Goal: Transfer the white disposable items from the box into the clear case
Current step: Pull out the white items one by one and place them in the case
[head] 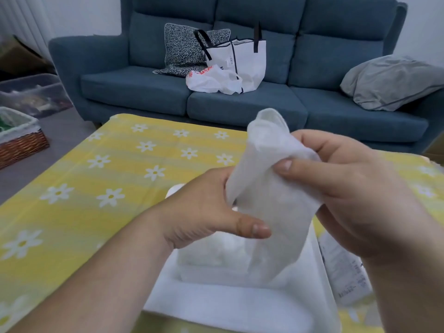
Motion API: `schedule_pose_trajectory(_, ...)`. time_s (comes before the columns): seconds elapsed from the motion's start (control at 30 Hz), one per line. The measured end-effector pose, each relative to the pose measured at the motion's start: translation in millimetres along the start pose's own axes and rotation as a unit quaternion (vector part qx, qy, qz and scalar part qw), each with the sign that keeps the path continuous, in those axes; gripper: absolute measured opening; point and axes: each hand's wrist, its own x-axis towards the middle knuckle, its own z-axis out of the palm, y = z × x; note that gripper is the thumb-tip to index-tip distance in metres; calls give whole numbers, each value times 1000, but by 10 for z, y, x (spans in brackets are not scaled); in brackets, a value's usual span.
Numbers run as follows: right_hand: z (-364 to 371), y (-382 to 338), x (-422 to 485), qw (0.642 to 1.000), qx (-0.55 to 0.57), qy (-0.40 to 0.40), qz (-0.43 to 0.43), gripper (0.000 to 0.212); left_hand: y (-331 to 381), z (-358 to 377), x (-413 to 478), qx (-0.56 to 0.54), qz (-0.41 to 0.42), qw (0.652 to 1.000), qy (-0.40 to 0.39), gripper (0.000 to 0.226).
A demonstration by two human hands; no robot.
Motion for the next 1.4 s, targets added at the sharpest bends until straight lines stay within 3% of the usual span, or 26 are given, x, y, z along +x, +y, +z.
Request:
schedule_pose_trajectory(0.13, -77, 93, 76, 989, 39, 131, 63, 11, -188, -194, -118, -79, -155, 984, 33, 27)
schedule_pose_trajectory(0.27, -188, 463, 115, 957, -45, 210, 195, 10, -279, -433, -201, -68, -233, 963, 118, 18)
schedule_pose_trajectory(0.37, -221, 762, 62, 928, -147, 186, 289, 8, -287, -431, -161, 9, -295, 944, 147, 15)
schedule_pose_trajectory(0.47, -219, 882, 10, 890, -287, 147, 321, 8, -261, -386, -114, 126, -318, 926, 157, 17)
schedule_pose_trajectory(0.53, -244, 835, -14, 862, -374, 110, 323, 28, -193, -428, -124, 220, -297, 908, 196, 26)
schedule_pose_trajectory(0.63, -344, 709, -46, 821, -473, 67, 314, 48, -5, -478, -185, 374, -275, 850, 249, 48)
schedule_pose_trajectory(0.73, -437, 607, -80, 787, -550, 71, 270, 36, 82, -341, -190, 446, -286, 834, 157, 64)
schedule_pose_trajectory(0.83, -369, 627, -64, 830, -514, 47, 210, 34, 8, -119, -122, 487, -304, 817, 59, 79)
schedule_pose_trajectory(0.9, -253, 730, -39, 830, -525, -4, 189, 47, -76, -25, -67, 521, -312, 794, 36, 80)
schedule_pose_trajectory(0.97, -101, 871, -26, 789, -589, -46, 171, 55, -134, 42, -18, 549, -311, 775, 34, 73)
schedule_pose_trajectory(1.13, 189, 1161, -24, 708, -673, -104, 187, 35, -340, 172, 63, 565, -291, 772, 8, 48)
schedule_pose_trajectory(1.27, 246, 1291, 35, 714, -652, -122, 225, 39, -489, 174, 111, 547, -313, 777, -3, 49)
schedule_pose_trajectory(1.4, 214, 1347, 91, 745, -597, -141, 262, 46, -595, 130, 143, 525, -330, 784, -6, 43)
